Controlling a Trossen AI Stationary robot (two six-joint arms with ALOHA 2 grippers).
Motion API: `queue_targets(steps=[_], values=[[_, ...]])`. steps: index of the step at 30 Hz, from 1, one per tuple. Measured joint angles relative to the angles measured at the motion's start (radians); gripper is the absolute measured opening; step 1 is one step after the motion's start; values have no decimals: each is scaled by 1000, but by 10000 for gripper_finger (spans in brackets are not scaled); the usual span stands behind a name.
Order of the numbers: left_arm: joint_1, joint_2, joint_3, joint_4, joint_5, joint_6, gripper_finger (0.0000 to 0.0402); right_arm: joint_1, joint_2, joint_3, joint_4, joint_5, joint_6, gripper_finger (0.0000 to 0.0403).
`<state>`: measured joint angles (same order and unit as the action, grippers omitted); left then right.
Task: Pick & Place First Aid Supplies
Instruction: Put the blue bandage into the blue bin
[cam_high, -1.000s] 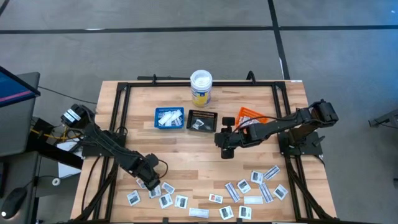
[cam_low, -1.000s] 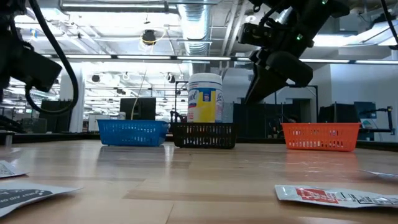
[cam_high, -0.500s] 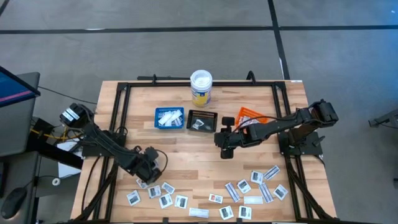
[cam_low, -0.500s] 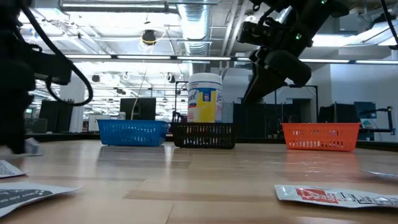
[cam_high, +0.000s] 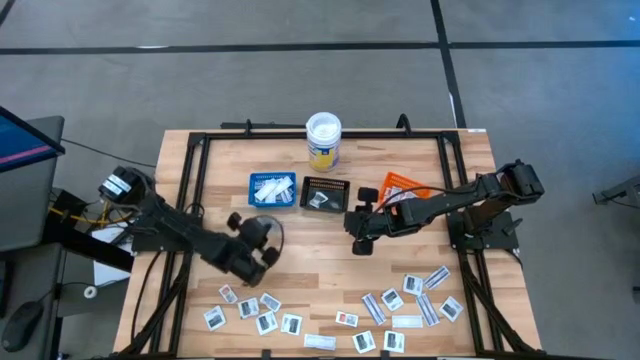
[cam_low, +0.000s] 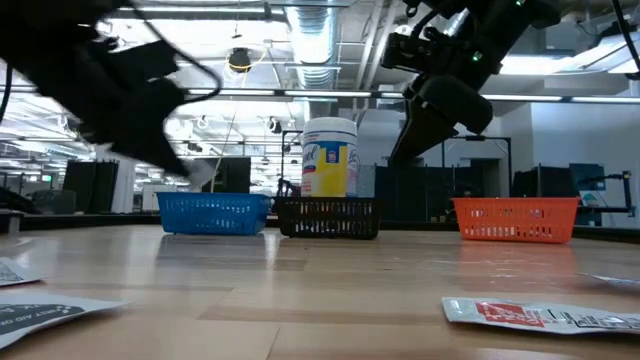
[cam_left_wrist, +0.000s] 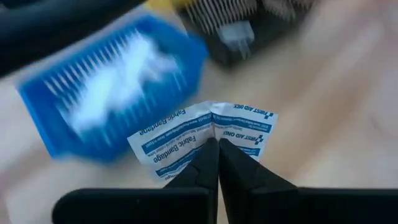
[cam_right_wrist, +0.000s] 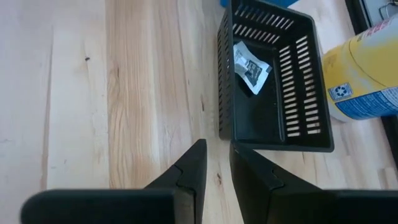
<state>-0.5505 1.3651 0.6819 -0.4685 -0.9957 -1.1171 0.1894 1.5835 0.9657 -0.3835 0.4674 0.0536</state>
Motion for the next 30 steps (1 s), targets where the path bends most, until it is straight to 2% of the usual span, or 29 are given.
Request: queue_targets(steps=[2,4,8,13,17,20,22,30], values=[[57,-1,0,42,-63,44,9,0,0,0,11,0,0,64],[128,-1,0,47,-67,73,14,0,0,0,21,0,0,64],[307,-1,0,46,58,139,28,0,0,0,24,0,0,64],[492,-2,0,57,98,178,55,0,0,0,24,0,0,64],[593,-2,0,74,248,180,83,0,0,0,24,0,0,64],[605,-2,0,102,280,219,97,0,0,0,23,0,0,64],[593,-2,0,187,287,276,100,0,0,0,23,0,0,64],[486,-3,1,762,307,688,91,1,0,0,26,0,-23,64]])
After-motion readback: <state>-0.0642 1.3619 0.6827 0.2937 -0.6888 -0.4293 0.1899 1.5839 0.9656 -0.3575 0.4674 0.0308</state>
